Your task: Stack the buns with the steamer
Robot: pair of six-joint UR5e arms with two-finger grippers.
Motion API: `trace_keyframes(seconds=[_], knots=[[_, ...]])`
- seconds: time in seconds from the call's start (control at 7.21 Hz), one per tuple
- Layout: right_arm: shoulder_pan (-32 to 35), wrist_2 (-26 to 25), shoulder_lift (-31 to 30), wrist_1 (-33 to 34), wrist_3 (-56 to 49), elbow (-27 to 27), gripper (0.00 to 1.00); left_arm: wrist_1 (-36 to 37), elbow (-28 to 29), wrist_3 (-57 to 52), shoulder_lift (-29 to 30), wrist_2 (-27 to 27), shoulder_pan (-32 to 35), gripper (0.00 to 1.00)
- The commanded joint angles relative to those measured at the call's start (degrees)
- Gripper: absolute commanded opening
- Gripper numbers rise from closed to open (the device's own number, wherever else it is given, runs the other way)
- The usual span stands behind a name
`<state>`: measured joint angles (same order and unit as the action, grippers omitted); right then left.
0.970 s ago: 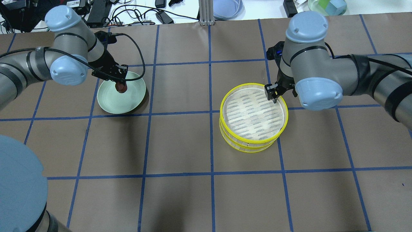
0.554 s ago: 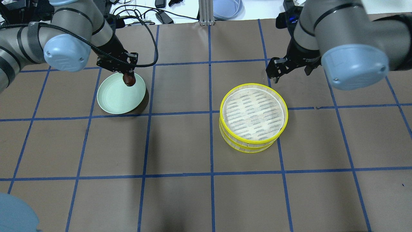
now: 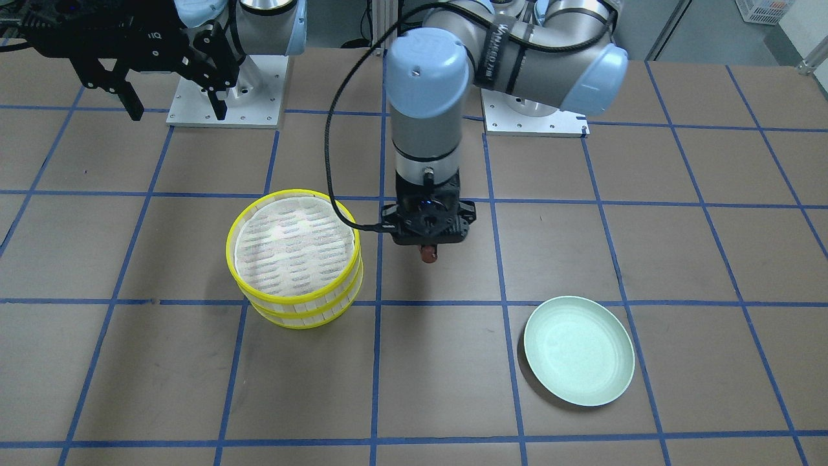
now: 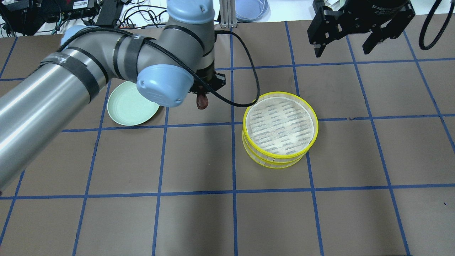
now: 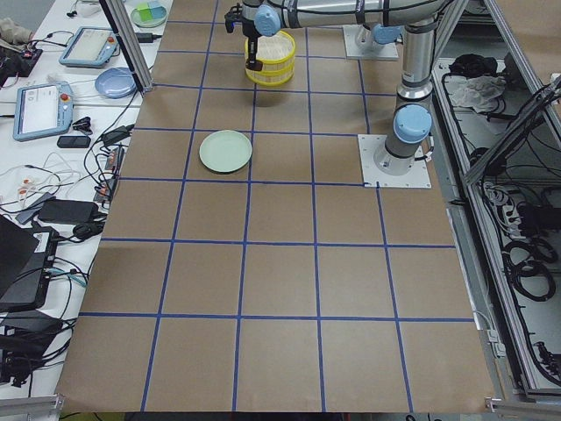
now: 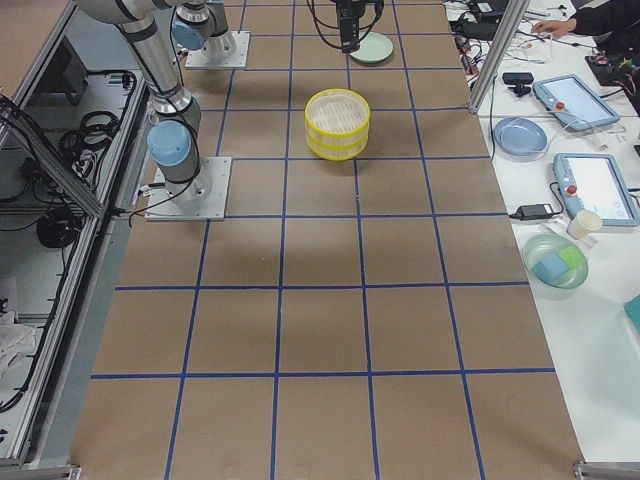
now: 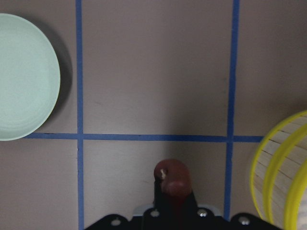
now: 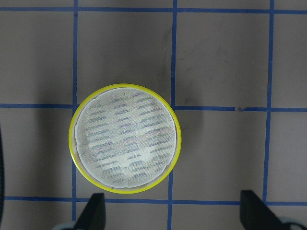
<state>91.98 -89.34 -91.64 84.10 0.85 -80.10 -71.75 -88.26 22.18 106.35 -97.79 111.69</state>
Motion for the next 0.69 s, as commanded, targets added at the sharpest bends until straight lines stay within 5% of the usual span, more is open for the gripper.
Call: trace_keyframes(seconds=[0.0, 0.55], knots=[[-0.1, 0.1, -0.2, 0.4, 0.3, -1.4, 1.0, -0.7, 3.3, 6.1, 1.0, 1.9, 6.6, 0.07], [-0.4, 0.2, 0.1, 0.5, 0.2, -1.5, 1.0, 2.1, 2.7, 6.4, 4.6, 12.9, 8.9, 0.12]])
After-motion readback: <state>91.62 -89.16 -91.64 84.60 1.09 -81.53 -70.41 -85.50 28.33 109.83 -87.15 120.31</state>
